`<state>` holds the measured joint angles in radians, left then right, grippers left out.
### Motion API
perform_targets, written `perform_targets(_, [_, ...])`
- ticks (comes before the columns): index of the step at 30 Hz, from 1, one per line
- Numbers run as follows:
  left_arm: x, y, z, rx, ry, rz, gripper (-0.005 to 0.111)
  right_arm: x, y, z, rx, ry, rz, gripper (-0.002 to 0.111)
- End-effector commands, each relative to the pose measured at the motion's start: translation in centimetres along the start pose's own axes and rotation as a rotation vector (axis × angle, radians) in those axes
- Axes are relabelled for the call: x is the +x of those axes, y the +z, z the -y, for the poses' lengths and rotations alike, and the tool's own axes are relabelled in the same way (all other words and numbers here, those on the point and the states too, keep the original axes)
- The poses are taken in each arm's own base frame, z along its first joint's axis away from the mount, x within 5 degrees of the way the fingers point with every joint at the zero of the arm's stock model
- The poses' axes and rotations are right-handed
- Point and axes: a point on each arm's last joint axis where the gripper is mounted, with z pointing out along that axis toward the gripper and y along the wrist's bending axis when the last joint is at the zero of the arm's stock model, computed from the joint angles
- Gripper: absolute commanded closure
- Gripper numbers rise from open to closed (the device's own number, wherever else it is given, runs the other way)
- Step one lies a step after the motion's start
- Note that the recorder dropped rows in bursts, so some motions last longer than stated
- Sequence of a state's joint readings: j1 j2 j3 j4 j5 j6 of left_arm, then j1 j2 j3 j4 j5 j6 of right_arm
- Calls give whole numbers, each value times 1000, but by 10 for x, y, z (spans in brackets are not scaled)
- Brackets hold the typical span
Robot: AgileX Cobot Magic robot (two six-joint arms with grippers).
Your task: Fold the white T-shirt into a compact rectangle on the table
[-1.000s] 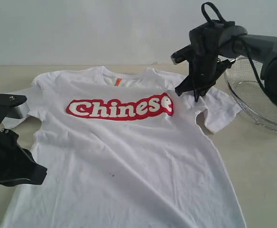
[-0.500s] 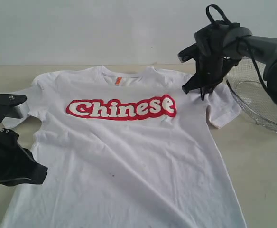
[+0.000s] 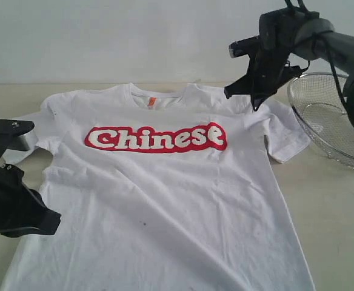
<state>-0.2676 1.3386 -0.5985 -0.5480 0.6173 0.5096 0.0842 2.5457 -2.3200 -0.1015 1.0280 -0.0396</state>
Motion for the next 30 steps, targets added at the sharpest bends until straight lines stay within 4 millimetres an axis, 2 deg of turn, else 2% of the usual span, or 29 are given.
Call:
perform_targets(1, [-3,0,-1,-13,20,29,102,-12,-49,-23,-240,18,53,108])
perform_targets(4, [-15,-4,-5,-52,-13,116,102,-14,-75,-46,-279,-31,47,108])
perform_targets(6, [-36,-18,-12,-89,-16,197,102,-12,-90,-67,-301,-94,29,108])
perform_targets(9, [-68,-42,-39,-163,-92,270,102,-2,-99,-96,-382,-142,-19,108])
perform_targets(12, [-86,-44,-60,-168,-115,218,102,8,-100,-103,-401,-152,-21,108])
perform_targets(14, [-91,-37,-74,-182,-123,165,102,18,-98,-104,-399,-154,-42,108])
perform_targets(19, [-102,-5,-104,-193,-161,93,102,52,-106,-101,-393,-150,-42,108])
perform_targets(24, [-118,28,-128,-235,-199,116,102,106,-109,-102,-415,-134,-38,108])
perform_targets(30, [-144,46,-147,-256,-205,166,102,163,-108,-114,-430,-156,-47,108])
